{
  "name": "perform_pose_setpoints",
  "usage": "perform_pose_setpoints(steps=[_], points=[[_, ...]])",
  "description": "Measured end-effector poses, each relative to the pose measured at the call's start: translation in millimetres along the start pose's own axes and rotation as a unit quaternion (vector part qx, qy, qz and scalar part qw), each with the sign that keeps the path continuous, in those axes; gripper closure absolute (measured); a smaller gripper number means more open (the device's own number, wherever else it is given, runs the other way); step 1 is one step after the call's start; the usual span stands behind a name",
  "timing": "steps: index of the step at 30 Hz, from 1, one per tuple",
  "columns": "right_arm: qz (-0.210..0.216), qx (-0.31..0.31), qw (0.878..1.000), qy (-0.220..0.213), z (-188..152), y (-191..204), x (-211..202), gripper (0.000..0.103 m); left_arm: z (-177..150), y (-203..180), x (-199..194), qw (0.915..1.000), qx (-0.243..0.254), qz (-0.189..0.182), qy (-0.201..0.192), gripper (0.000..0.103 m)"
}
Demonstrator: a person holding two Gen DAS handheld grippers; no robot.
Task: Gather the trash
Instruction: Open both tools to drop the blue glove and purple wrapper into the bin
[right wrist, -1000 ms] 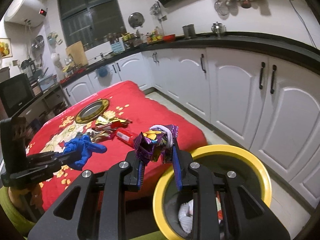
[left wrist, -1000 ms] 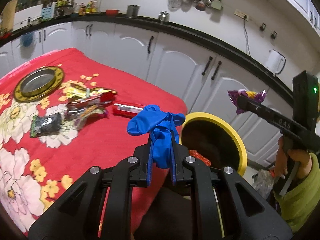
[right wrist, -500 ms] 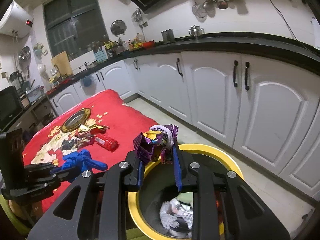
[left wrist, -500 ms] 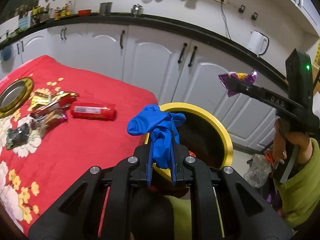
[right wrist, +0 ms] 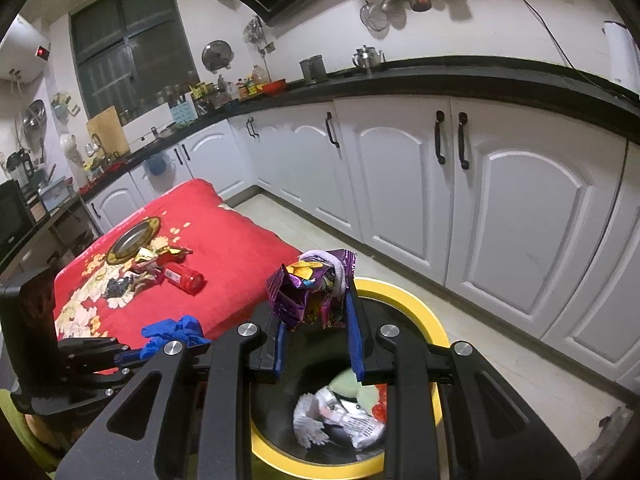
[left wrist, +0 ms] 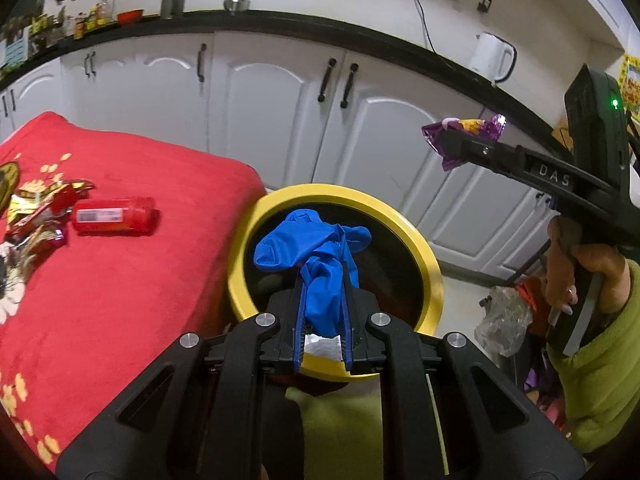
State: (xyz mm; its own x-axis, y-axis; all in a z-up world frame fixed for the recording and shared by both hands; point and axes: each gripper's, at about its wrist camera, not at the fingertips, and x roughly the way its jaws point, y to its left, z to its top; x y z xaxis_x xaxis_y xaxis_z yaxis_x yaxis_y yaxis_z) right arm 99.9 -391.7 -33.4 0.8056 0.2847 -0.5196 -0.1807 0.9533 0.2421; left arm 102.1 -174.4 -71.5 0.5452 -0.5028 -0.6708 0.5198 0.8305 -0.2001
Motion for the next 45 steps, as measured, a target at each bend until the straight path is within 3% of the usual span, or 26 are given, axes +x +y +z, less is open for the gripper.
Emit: perform_pose_setpoints(steps=[24,34,37,45], points=[[0.027,0.016,0.996,0.088,-29,-26,55,0.079,-11,-9,55,0.9982,0.005,-0.016,0.058,0.094],[0.031,0.022,0.994,0.103,-36,-31,63,0.075,-10,-8,71,0.9972,-0.002,-0.020,0.071,0.093],[0.028,0.025,0.994,0.104,-39,-33,63,0.070,-10,-9,73,0.9971,-0.001,-0.025,0.072,0.090],[0.024,0.028,0.994,0.103,-43,-36,63,0.057,-13,-7,73,0.9972,-0.007,-0.023,0.070,0.063]])
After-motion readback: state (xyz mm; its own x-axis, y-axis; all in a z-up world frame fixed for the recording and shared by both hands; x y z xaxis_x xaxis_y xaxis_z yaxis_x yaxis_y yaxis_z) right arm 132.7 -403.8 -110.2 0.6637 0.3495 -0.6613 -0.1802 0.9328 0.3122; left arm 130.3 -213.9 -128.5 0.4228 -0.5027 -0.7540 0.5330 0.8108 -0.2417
